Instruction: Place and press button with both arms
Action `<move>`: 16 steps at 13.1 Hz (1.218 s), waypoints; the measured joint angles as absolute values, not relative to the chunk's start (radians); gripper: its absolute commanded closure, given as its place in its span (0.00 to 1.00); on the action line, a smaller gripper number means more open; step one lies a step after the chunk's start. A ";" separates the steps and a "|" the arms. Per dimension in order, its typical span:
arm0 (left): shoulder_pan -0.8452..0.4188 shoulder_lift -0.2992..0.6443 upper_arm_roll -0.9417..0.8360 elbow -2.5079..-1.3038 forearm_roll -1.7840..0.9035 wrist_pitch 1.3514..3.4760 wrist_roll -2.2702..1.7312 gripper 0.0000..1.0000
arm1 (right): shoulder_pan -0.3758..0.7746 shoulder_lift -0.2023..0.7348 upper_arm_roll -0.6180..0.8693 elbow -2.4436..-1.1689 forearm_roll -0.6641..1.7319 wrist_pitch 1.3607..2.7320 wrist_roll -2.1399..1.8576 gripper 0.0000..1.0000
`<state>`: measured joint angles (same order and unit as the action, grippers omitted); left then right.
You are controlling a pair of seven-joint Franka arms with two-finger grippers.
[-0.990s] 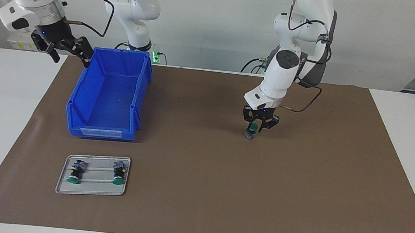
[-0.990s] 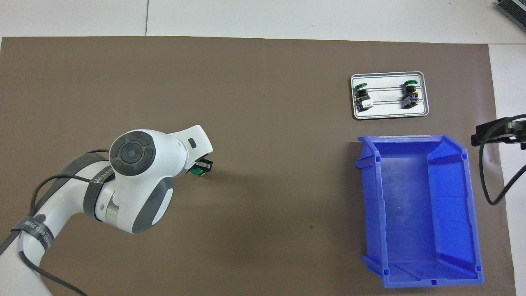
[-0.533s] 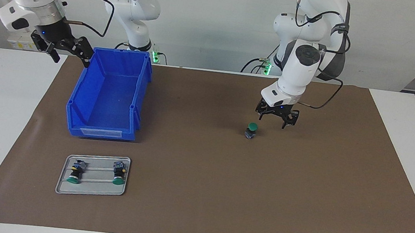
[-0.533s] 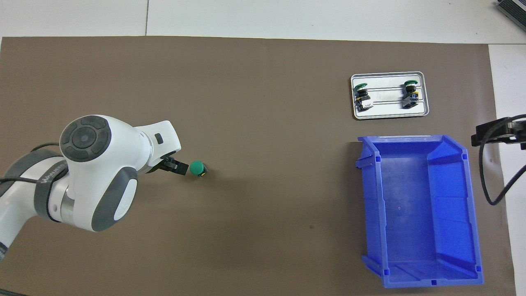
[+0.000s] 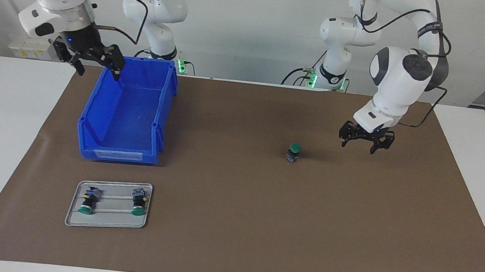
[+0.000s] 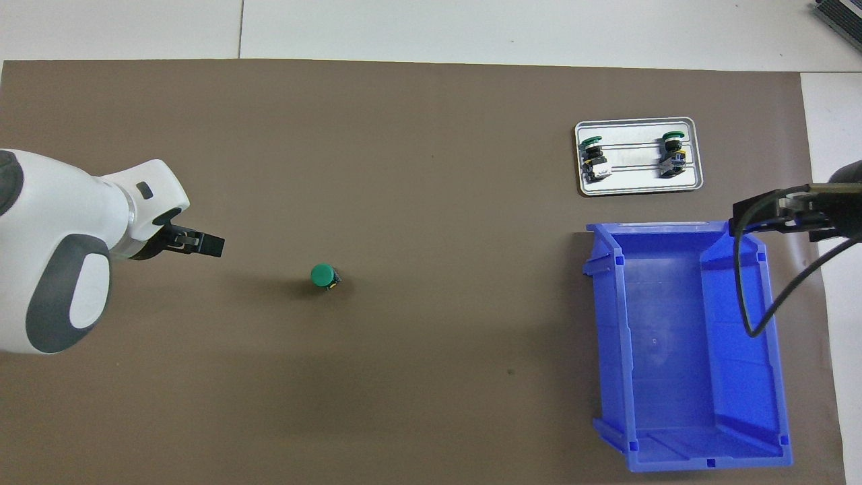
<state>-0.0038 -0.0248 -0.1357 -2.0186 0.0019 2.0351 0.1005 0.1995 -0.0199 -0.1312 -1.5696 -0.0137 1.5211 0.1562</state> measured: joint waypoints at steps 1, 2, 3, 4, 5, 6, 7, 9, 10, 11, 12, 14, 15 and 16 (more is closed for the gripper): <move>0.003 -0.026 -0.136 -1.963 0.002 1.996 0.100 0.00 | 0.249 -0.019 -0.129 -1.572 -0.013 1.543 0.211 0.00; 0.006 -0.028 -0.136 -1.911 0.002 1.966 0.100 0.00 | 0.303 -0.013 -0.127 -1.579 -0.013 1.583 0.270 0.00; 0.007 -0.028 -0.136 -1.862 0.002 1.936 0.100 0.00 | 0.363 -0.002 -0.126 -1.590 -0.013 1.626 0.340 0.00; 0.012 -0.027 -0.135 -1.813 0.002 1.896 0.099 0.00 | 0.437 0.020 -0.124 -1.597 -0.012 1.667 0.437 0.00; 0.021 -0.026 -0.135 -1.763 0.002 1.851 0.099 0.00 | 0.518 0.055 -0.123 -1.597 -0.012 1.714 0.561 0.00; 0.030 -0.023 -0.134 -1.713 0.002 1.807 0.100 0.00 | 0.597 0.107 -0.121 -1.589 -0.013 1.768 0.699 0.00; 0.037 -0.020 -0.134 -1.667 0.002 1.767 0.100 0.00 | 0.666 0.176 -0.120 -1.570 -0.015 1.823 0.819 0.00; 0.041 -0.014 -0.134 -1.606 0.002 1.701 0.100 0.00 | 0.743 0.310 -0.119 -1.518 -0.015 1.925 0.941 0.00; 0.041 -0.012 -0.135 -1.584 0.002 1.666 0.100 0.00 | 0.768 0.363 -0.119 -1.497 -0.014 1.971 0.980 0.00; 0.041 -0.011 -0.135 -1.561 0.002 1.641 0.099 0.00 | 0.792 0.409 -0.117 -1.479 -0.013 2.009 1.017 0.00; 0.041 -0.011 -0.135 -1.546 0.002 1.629 0.099 0.00 | 0.812 0.449 -0.112 -1.461 -0.012 2.031 1.066 0.00; 0.044 -0.012 -0.135 -1.544 0.002 1.609 0.097 0.00 | 0.857 0.551 -0.107 -1.384 -0.012 2.055 1.202 0.00; 0.047 -0.012 -0.135 -1.547 0.002 1.607 0.097 0.00 | 0.873 0.600 -0.107 -1.345 -0.012 2.073 1.262 0.00; 0.050 -0.012 -0.134 -1.548 0.002 1.607 0.097 0.00 | 0.883 0.635 -0.106 -1.319 -0.012 2.091 1.307 0.00</move>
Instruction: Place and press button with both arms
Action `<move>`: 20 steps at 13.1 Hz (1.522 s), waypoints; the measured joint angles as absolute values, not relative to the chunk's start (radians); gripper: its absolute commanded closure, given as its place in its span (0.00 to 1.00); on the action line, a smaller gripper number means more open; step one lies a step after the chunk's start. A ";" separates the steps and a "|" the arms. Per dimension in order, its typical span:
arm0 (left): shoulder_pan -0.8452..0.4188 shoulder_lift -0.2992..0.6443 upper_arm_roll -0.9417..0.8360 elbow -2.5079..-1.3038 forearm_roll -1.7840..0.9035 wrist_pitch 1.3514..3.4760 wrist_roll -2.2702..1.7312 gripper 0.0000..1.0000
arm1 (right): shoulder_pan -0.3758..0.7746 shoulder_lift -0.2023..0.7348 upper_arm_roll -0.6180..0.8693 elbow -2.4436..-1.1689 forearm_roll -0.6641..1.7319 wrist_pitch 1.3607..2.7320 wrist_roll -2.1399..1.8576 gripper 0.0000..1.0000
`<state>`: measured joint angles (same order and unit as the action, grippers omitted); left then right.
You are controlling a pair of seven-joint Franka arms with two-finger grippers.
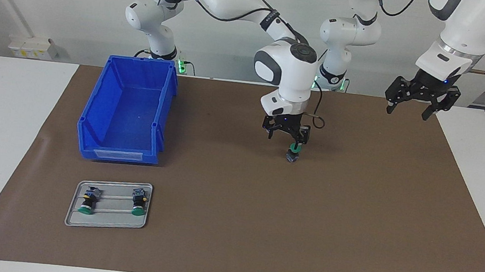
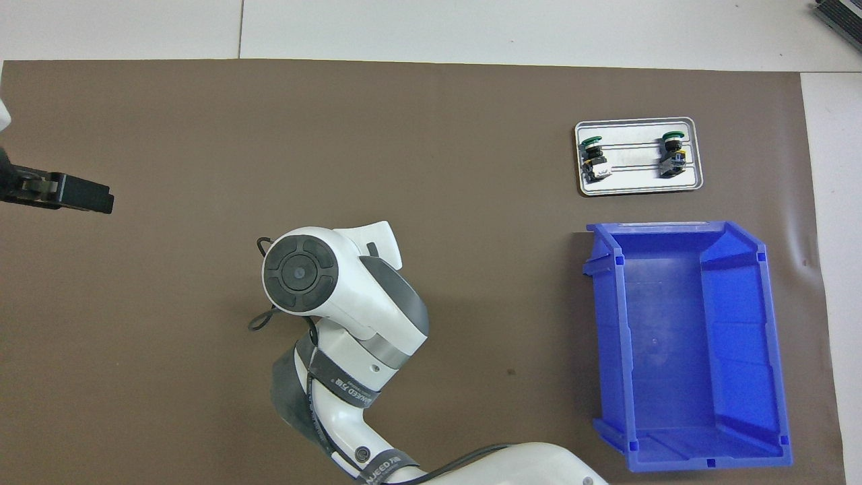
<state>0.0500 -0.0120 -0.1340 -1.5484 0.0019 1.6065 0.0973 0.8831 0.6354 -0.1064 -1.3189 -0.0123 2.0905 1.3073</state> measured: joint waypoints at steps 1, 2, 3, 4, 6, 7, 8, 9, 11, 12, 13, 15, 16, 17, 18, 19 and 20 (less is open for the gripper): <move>0.052 -0.012 -0.134 -1.550 0.002 1.605 0.097 0.00 | 0.889 0.656 -0.106 -1.304 -0.012 2.103 1.343 0.00; 0.054 -0.012 -0.134 -1.553 0.002 1.602 0.097 0.00 | 0.897 0.667 -0.105 -1.299 -0.012 2.129 1.371 0.00; 0.056 -0.012 -0.134 -1.554 0.002 1.599 0.097 0.00 | 0.905 0.671 -0.104 -1.300 -0.011 2.157 1.387 0.00; 0.058 -0.012 -0.134 -1.555 0.002 1.598 0.097 0.00 | 0.912 0.675 -0.104 -1.301 -0.011 2.172 1.394 0.00; 0.059 -0.012 -0.135 -1.558 0.002 1.597 0.097 0.00 | 0.917 0.678 -0.104 -1.307 -0.011 2.183 1.395 0.00; 0.059 -0.012 -0.135 -1.558 0.002 1.597 0.097 0.00 | 0.918 0.679 -0.104 -1.324 -0.011 2.204 1.395 0.00; 0.060 -0.012 -0.135 -1.558 0.002 1.597 0.097 0.00 | 0.918 0.680 -0.104 -1.352 -0.011 2.231 1.395 0.00; 0.061 -0.012 -0.135 -1.558 0.002 1.597 0.097 0.00 | 0.920 0.682 -0.104 -1.379 -0.011 2.254 1.394 0.00; 0.061 -0.012 -0.134 -1.558 0.002 1.596 0.097 0.00 | 0.925 0.683 -0.104 -1.402 -0.012 2.280 1.393 0.00; 0.061 -0.012 -0.135 -1.558 0.002 1.596 0.097 0.00 | 0.925 0.683 -0.104 -1.402 -0.012 2.286 1.390 0.00; 0.061 -0.012 -0.135 -1.558 0.002 1.596 0.097 0.00 | 0.925 0.683 -0.104 -1.402 -0.012 2.289 1.385 0.02; 0.061 -0.012 -0.135 -1.558 0.002 1.596 0.097 0.00 | 0.926 0.683 -0.104 -1.405 -0.012 2.289 1.381 0.11; 0.061 -0.012 -0.135 -1.558 0.002 1.596 0.097 0.00 | 0.926 0.683 -0.104 -1.407 -0.012 2.290 1.377 0.14; 0.061 -0.012 -0.135 -1.558 0.002 1.596 0.097 0.00 | 0.926 0.683 -0.104 -1.409 -0.012 2.296 1.371 0.18; 0.061 -0.012 -0.135 -1.558 0.002 1.596 0.097 0.00 | 0.926 0.683 -0.104 -1.410 -0.012 2.299 1.369 0.25; 0.061 -0.012 -0.135 -1.558 0.002 1.596 0.097 0.00 | 0.926 0.683 -0.104 -1.411 -0.012 2.299 1.369 0.38; 0.061 -0.012 -0.135 -1.558 0.002 1.595 0.097 0.00 | 0.926 0.683 -0.104 -1.411 -0.012 2.300 1.368 0.59</move>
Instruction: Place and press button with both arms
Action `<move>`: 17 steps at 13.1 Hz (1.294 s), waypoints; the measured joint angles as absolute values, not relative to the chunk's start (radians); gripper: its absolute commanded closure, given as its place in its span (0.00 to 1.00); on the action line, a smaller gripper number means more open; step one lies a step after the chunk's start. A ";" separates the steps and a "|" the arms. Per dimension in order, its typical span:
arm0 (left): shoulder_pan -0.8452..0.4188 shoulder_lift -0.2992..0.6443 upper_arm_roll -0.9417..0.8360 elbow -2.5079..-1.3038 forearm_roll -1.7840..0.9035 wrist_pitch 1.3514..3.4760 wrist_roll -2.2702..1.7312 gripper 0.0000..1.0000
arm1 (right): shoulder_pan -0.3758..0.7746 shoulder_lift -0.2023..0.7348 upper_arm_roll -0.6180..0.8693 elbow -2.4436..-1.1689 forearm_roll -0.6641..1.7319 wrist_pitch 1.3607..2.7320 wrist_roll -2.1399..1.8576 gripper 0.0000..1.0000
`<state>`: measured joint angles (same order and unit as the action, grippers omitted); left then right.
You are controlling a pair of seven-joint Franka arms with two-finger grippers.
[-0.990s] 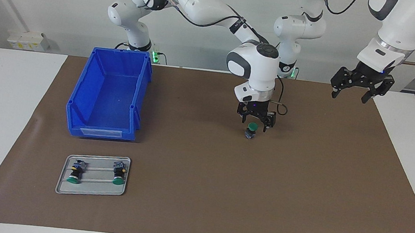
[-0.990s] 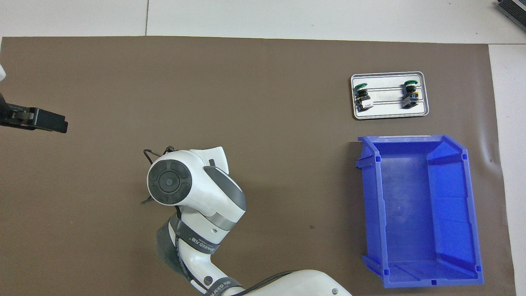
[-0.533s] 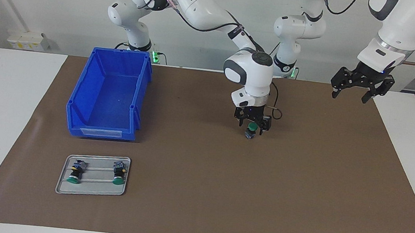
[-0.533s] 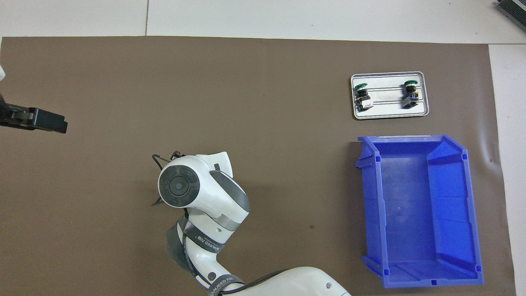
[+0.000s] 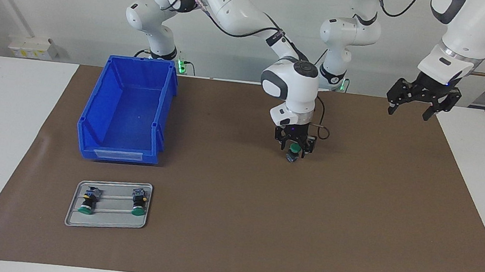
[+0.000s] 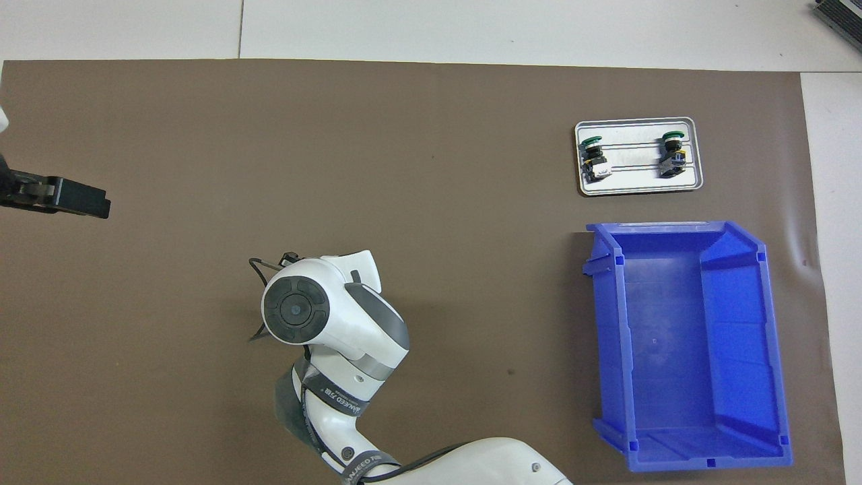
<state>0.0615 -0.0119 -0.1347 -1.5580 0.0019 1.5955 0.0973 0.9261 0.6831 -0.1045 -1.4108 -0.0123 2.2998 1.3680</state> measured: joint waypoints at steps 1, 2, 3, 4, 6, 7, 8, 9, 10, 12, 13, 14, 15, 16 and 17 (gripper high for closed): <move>0.062 -0.012 -0.135 -1.558 0.002 1.595 0.097 0.00 | 0.926 0.683 -0.104 -1.411 -0.012 2.300 1.368 0.83; 0.062 -0.012 -0.135 -1.558 0.002 1.595 0.097 0.00 | 0.926 0.683 -0.104 -1.411 -0.013 2.300 1.366 1.00; 0.062 -0.012 -0.135 -1.558 0.002 1.595 0.097 0.00 | 0.926 0.682 -0.105 -1.410 -0.014 2.301 1.362 1.00; 0.062 -0.012 -0.135 -1.558 0.002 1.595 0.097 0.00 | 0.925 0.682 -0.105 -1.409 -0.014 2.301 1.354 1.00; 0.062 -0.012 -0.135 -1.558 0.002 1.595 0.097 0.00 | 0.922 0.683 -0.106 -1.410 -0.014 2.301 1.339 1.00; 0.062 -0.012 -0.135 -1.558 0.002 1.595 0.097 0.00 | 0.922 0.683 -0.107 -1.410 -0.014 2.300 1.325 1.00; 0.062 -0.012 -0.135 -1.558 0.002 1.595 0.097 0.00 | 0.921 0.682 -0.111 -1.407 -0.014 2.294 1.306 1.00; 0.062 -0.012 -0.135 -1.558 0.002 1.595 0.097 0.00 | 0.917 0.675 -0.118 -1.400 -0.014 2.275 1.280 1.00; 0.062 -0.012 -0.135 -1.558 0.002 1.595 0.097 0.00 | 0.903 0.658 -0.121 -1.391 -0.014 2.250 1.251 1.00; 0.062 -0.012 -0.135 -1.558 0.002 1.595 0.097 0.00 | 0.843 0.572 -0.127 -1.382 -0.014 2.154 1.163 1.00; 0.062 -0.012 -0.135 -1.558 0.002 1.595 0.097 0.00 | 0.800 0.508 -0.127 -1.382 -0.013 2.080 1.090 1.00; 0.062 -0.012 -0.135 -1.558 0.002 1.595 0.097 0.00 | 0.753 0.441 -0.127 -1.386 -0.011 1.998 1.007 1.00; 0.062 -0.012 -0.135 -1.558 0.002 1.595 0.097 0.00 | 0.708 0.382 -0.127 -1.392 -0.010 1.913 0.917 1.00; 0.062 -0.012 -0.135 -1.558 0.002 1.595 0.097 0.00 | 0.661 0.329 -0.127 -1.402 -0.009 1.834 0.815 1.00; 0.062 -0.012 -0.135 -1.558 0.002 1.595 0.097 0.00 | 0.610 0.283 -0.127 -1.422 -0.006 1.778 0.704 1.00</move>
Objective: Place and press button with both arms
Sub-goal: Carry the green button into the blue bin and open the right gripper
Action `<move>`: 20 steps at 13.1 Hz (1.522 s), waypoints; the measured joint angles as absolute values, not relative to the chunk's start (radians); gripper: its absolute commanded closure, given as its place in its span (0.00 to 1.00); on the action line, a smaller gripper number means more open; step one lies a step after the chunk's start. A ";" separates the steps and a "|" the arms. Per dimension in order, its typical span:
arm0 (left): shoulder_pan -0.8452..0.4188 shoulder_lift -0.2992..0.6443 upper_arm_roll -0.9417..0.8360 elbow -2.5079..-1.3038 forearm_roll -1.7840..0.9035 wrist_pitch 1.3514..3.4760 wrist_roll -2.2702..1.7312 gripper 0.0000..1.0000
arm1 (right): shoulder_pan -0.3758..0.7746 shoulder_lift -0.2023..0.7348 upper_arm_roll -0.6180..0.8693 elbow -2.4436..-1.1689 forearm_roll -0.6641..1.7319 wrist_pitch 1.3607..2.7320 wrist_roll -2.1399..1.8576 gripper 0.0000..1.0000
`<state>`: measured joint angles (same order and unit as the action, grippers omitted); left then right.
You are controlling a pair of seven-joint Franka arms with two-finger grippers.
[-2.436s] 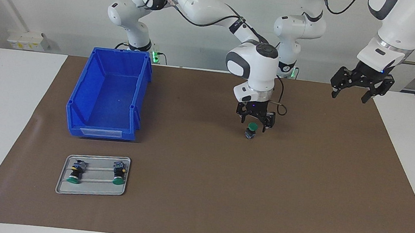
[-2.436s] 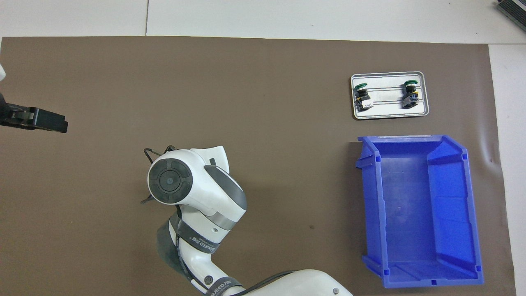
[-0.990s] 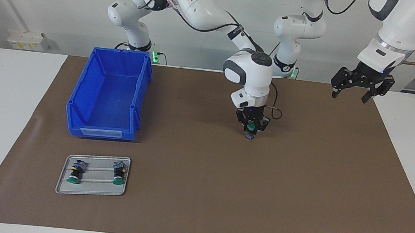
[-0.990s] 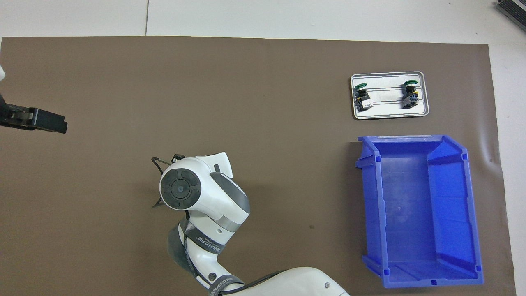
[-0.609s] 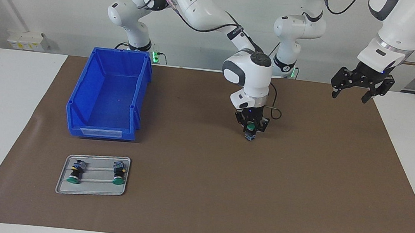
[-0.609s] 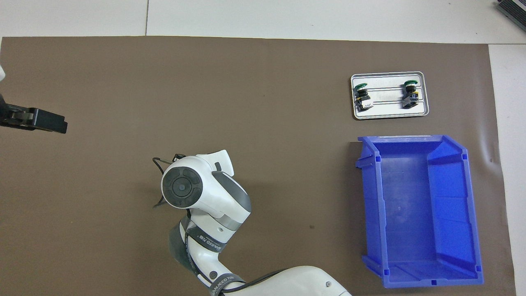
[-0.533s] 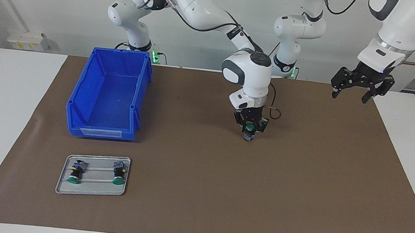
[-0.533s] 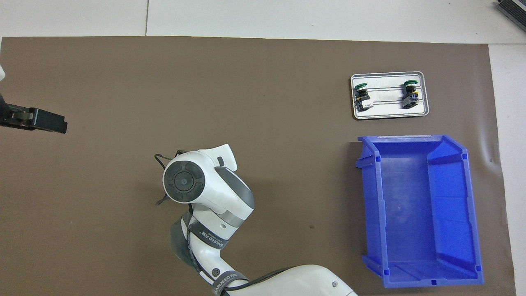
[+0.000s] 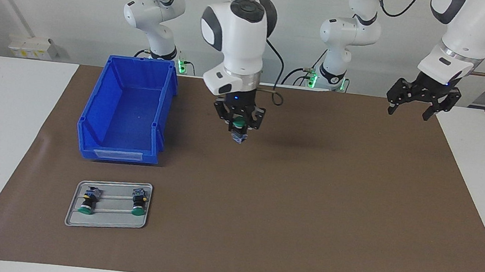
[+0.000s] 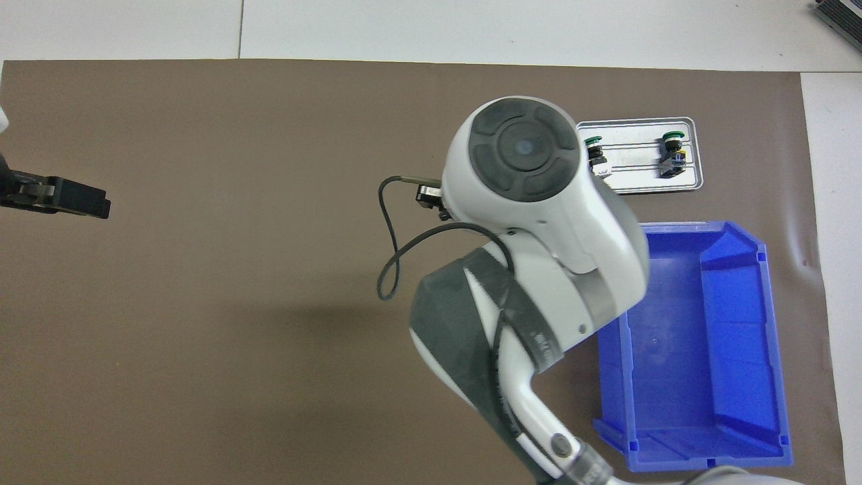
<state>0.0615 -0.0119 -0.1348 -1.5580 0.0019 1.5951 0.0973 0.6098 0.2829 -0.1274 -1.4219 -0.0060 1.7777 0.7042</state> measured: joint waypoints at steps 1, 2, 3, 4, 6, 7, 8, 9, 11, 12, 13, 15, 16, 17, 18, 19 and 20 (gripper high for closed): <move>0.062 -0.012 -0.135 -1.558 0.002 1.595 0.097 0.00 | 0.546 0.237 -0.128 -1.450 0.010 1.738 0.574 1.00; 0.062 -0.012 -0.135 -1.558 0.002 1.595 0.097 0.00 | 0.471 0.189 -0.128 -1.486 0.031 1.702 0.432 1.00; 0.062 -0.012 -0.135 -1.558 0.002 1.595 0.097 0.00 | 0.389 0.140 -0.129 -1.530 0.040 1.667 0.292 1.00; 0.062 -0.012 -0.135 -1.558 0.002 1.595 0.097 0.00 | 0.303 0.094 -0.130 -1.581 0.044 1.641 0.155 1.00; 0.062 -0.012 -0.135 -1.558 0.002 1.595 0.097 0.00 | 0.149 0.030 -0.132 -1.707 0.047 1.660 -0.073 1.00; 0.062 -0.012 -0.135 -1.558 0.002 1.595 0.097 0.00 | 0.094 0.003 -0.133 -1.786 0.048 1.709 -0.149 1.00; 0.062 -0.012 -0.135 -1.558 0.002 1.595 0.097 0.00 | 0.063 -0.026 -0.133 -1.882 0.048 1.788 -0.189 1.00; 0.062 -0.012 -0.135 -1.558 0.002 1.595 0.097 0.00 | 0.057 -0.057 -0.133 -1.991 0.048 1.887 -0.199 1.00; 0.062 -0.012 -0.135 -1.558 0.002 1.595 0.097 0.00 | 0.063 -0.092 -0.121 -2.155 0.048 2.039 -0.198 1.00; 0.062 -0.012 -0.135 -1.558 0.002 1.595 0.097 0.00 | 0.065 -0.095 -0.115 -2.205 0.048 2.094 -0.191 1.00; 0.062 -0.012 -0.135 -1.558 0.002 1.595 0.097 0.00 | 0.069 -0.091 -0.114 -2.239 0.048 2.135 -0.169 1.00; 0.062 -0.012 -0.135 -1.558 0.002 1.595 0.097 0.00 | 0.087 -0.072 -0.114 -2.278 0.048 2.205 -0.124 1.00; 0.062 -0.012 -0.135 -1.558 0.002 1.595 0.097 0.00 | 0.097 -0.059 -0.113 -2.298 0.048 2.249 -0.111 1.00; 0.062 -0.012 -0.135 -1.558 0.002 1.595 0.097 0.00 | 0.103 -0.047 -0.113 -2.317 0.048 2.290 -0.102 1.00; 0.062 -0.012 -0.135 -1.558 0.002 1.595 0.097 0.00 | 0.103 -0.037 -0.113 -2.331 0.048 2.317 -0.092 1.00; 0.062 -0.012 -0.135 -1.558 0.002 1.595 0.097 0.00 | 0.102 -0.029 -0.114 -2.339 0.048 2.335 -0.082 1.00; 0.062 -0.012 -0.135 -1.558 0.002 1.595 0.097 0.00 | 0.101 -0.022 -0.114 -2.345 0.048 2.351 -0.077 0.88</move>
